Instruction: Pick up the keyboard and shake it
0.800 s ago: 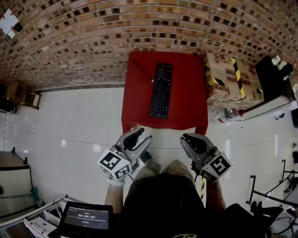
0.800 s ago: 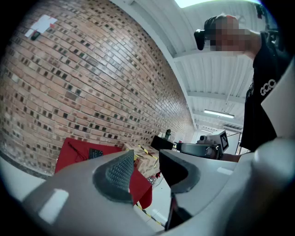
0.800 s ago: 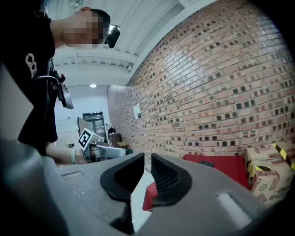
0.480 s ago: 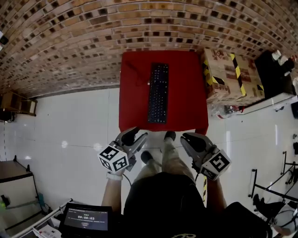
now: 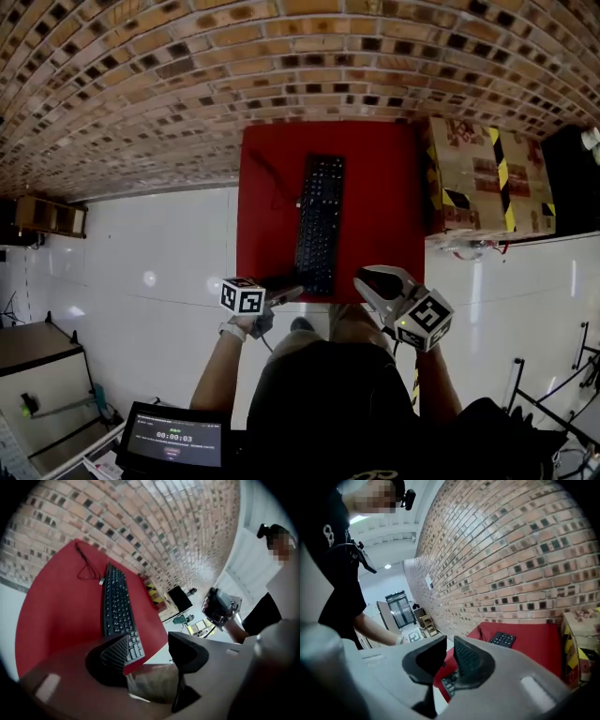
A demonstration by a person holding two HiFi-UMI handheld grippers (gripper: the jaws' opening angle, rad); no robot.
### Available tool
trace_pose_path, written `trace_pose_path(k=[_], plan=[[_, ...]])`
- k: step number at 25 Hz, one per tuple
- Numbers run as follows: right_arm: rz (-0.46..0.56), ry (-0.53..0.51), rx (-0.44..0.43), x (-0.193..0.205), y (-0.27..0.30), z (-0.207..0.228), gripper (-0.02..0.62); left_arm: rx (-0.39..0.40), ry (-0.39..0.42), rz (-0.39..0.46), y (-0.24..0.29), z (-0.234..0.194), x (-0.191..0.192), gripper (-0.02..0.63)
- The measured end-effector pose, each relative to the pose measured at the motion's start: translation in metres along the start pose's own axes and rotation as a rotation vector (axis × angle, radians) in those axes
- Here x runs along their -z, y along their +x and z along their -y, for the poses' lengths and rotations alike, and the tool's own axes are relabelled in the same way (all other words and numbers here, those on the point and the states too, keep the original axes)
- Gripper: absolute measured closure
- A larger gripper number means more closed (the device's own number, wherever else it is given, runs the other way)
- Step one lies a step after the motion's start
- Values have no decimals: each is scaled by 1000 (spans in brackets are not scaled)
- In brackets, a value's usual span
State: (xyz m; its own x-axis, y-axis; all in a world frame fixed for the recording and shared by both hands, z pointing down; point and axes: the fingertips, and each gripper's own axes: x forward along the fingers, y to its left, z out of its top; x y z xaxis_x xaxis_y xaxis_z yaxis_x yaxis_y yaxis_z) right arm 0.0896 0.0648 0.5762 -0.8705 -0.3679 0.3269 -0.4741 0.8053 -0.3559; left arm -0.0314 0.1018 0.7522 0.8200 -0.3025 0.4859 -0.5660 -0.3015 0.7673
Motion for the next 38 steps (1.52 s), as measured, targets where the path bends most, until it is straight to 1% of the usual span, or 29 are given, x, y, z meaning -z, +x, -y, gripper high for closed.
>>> trace_pose_path(k=[2,3,5,7,10,12,16,20,22,25,26,28,30,32,34,35,36,38], plan=[[-27,19,-14,0,6,27,560,-25,-90,-102,20,-36,13,317],[-40,28,-19,1,7,38,560,-42,-123,-139,27,-51,17,313],[-67,39,-22,2,8,57,560,-68,-164,-193,36,-73,19,301],[-94,44,-17,5,7,74,560,-58,-202,-238,43,-85,20,302],[-132,71,2,14,5,94,560,35,-269,-307,55,-84,25,330],[-150,88,20,19,6,104,560,82,-300,-346,59,-86,27,342],[-181,117,38,28,12,113,560,149,-335,-396,56,-95,30,483],[-215,169,48,41,27,123,560,195,-330,-444,58,-91,30,486],[-243,196,38,50,40,129,560,250,-368,-445,58,-84,28,500],[-293,257,13,65,64,141,558,368,-447,-420,50,-69,19,503],[-306,296,7,70,72,146,555,406,-469,-412,47,-63,15,503],[-327,405,5,83,89,161,496,469,-504,-397,40,-55,8,505],[-340,549,2,98,105,181,449,512,-528,-384,35,-50,2,505],[-313,753,-37,114,124,200,426,537,-539,-382,31,-48,-2,505],[-252,978,-101,123,148,220,405,561,-556,-384,27,-43,-7,505],[-228,1065,-127,126,161,231,405,578,-572,-383,26,-39,-10,505],[-222,1127,-149,129,174,240,405,596,-588,-382,24,-36,-12,505],[-255,1183,-204,134,199,252,410,609,-586,-390,21,-39,-11,505]])
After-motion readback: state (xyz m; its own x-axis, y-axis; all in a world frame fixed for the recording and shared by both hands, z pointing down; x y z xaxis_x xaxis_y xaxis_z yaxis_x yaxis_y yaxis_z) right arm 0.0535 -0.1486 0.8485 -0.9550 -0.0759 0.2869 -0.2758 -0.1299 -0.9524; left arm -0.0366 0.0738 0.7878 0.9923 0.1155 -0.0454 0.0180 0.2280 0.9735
